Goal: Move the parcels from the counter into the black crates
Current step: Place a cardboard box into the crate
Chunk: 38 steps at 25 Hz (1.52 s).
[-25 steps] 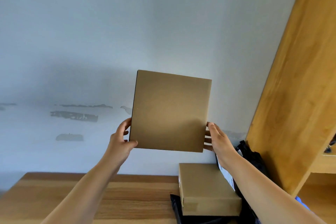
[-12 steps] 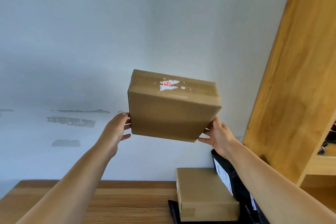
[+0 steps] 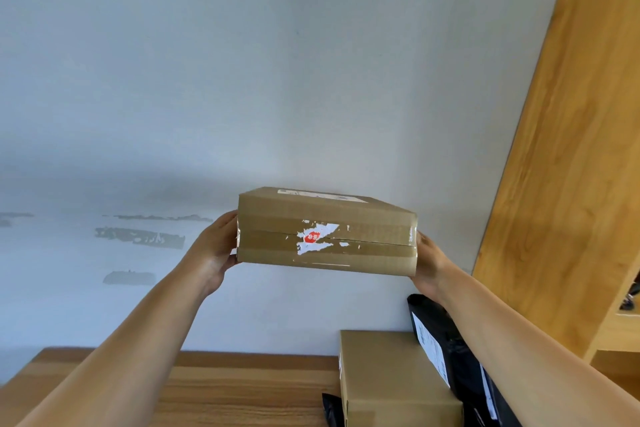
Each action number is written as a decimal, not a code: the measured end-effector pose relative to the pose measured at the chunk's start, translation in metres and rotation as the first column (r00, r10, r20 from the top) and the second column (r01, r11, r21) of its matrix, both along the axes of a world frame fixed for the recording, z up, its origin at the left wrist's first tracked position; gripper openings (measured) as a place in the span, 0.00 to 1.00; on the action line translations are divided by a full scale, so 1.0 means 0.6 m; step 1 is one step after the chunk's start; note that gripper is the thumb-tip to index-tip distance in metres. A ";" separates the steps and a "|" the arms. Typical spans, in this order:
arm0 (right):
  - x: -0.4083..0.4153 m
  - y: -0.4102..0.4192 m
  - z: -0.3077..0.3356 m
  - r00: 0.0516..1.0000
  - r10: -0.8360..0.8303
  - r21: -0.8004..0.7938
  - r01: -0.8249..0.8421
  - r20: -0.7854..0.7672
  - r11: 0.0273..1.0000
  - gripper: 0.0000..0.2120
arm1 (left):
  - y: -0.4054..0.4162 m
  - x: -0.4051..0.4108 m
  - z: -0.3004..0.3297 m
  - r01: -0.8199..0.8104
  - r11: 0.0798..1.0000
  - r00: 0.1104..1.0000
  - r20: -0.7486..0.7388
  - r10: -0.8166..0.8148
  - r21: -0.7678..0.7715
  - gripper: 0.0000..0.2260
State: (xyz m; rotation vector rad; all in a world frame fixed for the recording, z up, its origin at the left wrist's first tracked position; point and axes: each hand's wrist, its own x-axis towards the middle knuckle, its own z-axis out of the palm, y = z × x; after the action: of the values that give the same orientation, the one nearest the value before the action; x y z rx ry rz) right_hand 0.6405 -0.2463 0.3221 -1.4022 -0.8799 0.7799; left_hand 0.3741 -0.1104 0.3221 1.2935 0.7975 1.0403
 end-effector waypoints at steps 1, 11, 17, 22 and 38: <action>0.001 0.000 0.001 1.000 0.001 -0.016 -0.001 -0.006 1.000 0.11 | 0.000 -0.001 -0.001 0.003 1.000 1.000 0.013 -0.003 0.004 0.11; 0.008 0.003 -0.008 0.995 0.037 -0.018 -0.039 -0.096 0.999 0.14 | -0.002 -0.013 -0.005 0.104 0.994 0.995 0.005 -0.104 0.016 0.10; 0.015 0.005 -0.005 0.990 0.018 -0.020 -0.021 -0.138 1.000 0.21 | 0.007 -0.013 -0.009 0.148 0.987 0.989 0.011 -0.149 0.061 0.15; 0.028 0.013 0.004 0.977 -0.042 -0.012 0.041 -0.207 0.999 0.27 | 0.015 -0.014 -0.010 0.238 0.965 0.970 0.027 -0.242 0.112 0.20; -0.078 0.063 -0.030 0.866 -0.119 0.129 0.206 -0.485 0.970 0.29 | -0.047 0.094 -0.077 0.005 0.951 0.956 0.281 0.087 -0.311 0.33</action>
State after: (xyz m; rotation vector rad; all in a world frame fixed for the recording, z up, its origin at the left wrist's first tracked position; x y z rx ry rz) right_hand 0.5937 -0.2085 0.3042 -1.0433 -0.4269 0.8444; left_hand 0.4305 -0.1386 0.2757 0.8359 0.7280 1.0626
